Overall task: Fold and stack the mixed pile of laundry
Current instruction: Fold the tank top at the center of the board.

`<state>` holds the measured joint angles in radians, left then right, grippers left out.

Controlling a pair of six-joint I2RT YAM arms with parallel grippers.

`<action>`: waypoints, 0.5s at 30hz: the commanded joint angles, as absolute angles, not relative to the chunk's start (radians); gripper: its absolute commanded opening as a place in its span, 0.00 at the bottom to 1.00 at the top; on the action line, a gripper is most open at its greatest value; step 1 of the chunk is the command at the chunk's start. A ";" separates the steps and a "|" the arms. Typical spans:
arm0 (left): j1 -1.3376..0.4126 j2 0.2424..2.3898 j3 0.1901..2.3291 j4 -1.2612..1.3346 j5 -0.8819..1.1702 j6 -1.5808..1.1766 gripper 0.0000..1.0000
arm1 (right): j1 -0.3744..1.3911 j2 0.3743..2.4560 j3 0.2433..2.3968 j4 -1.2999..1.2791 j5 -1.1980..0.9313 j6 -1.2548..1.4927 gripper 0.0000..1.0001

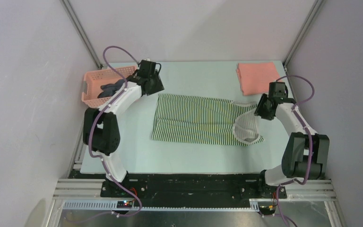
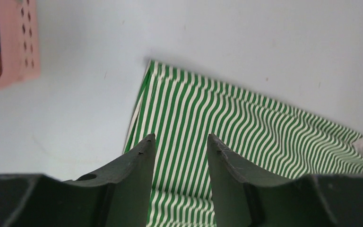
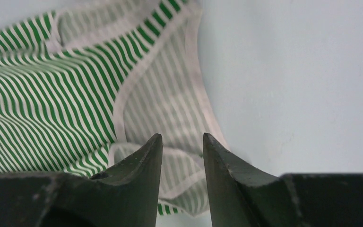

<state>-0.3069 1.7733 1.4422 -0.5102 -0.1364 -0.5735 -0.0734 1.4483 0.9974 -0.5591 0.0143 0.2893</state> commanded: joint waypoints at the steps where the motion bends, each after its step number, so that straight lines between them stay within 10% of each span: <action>1: -0.292 1.904 1.543 -0.501 -0.159 -0.524 0.50 | -0.108 1.548 1.115 -0.433 -0.029 0.263 0.44; 15: -0.238 2.165 1.733 -0.501 -0.044 -0.575 0.53 | -0.128 1.892 1.413 -0.513 -0.041 0.302 0.48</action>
